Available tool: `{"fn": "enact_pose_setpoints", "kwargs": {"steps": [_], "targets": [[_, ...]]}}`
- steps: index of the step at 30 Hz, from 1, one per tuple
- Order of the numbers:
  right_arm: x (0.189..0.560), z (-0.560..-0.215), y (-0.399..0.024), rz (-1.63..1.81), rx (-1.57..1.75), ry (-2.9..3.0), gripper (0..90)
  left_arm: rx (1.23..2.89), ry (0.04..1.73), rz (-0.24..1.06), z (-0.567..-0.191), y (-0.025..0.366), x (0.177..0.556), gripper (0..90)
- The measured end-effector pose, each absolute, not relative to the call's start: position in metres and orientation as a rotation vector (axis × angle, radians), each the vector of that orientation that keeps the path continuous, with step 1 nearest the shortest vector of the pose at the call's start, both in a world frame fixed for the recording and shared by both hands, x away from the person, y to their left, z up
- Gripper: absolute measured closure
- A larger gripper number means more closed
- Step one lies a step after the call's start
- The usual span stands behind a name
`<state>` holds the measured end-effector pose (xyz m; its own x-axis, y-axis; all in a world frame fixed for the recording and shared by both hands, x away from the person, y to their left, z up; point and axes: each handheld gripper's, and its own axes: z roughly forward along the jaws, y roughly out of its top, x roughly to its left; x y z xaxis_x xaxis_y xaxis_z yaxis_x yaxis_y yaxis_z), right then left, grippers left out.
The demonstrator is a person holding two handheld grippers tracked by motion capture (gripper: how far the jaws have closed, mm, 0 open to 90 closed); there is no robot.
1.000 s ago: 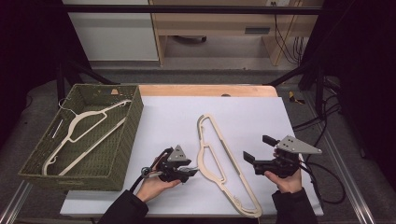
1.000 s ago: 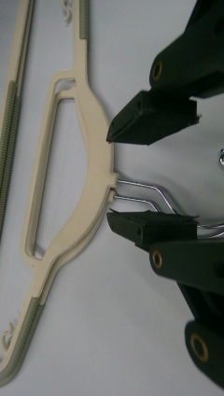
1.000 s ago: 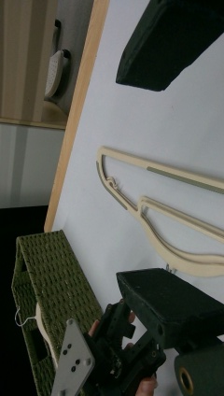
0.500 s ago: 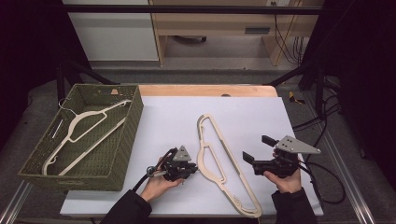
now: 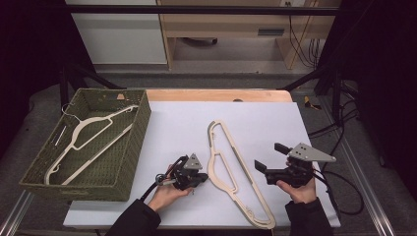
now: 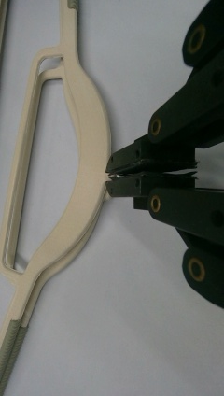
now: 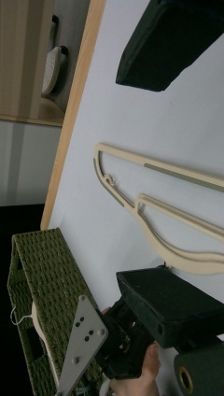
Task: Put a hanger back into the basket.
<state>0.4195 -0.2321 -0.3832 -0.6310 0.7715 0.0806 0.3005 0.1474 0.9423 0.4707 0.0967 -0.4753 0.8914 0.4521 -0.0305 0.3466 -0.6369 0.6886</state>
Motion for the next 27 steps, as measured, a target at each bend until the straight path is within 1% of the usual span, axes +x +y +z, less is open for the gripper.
{"fn": "enact_pose_setpoints", "kwargs": {"steps": [3,4,12,22,27], "targets": [[0.420,-0.385,-0.229,1.488,1.021,2.025,6.8,2.320,0.563,0.183,-0.475,0.096,0.471,87.7],[0.421,-0.386,-0.228,1.482,1.021,2.027,6.8,2.331,0.545,0.157,-0.474,0.096,0.470,88.0],[0.423,-0.391,-0.219,1.483,1.006,2.065,7.4,2.358,0.498,0.185,-0.456,0.096,0.463,88.5],[0.421,-0.396,-0.198,1.501,0.969,2.130,8.2,2.352,0.565,0.174,-0.437,0.093,0.455,88.6],[0.419,-0.400,-0.183,1.507,0.971,2.155,9.4,2.371,0.561,0.192,-0.430,0.091,0.450,88.6]]}}
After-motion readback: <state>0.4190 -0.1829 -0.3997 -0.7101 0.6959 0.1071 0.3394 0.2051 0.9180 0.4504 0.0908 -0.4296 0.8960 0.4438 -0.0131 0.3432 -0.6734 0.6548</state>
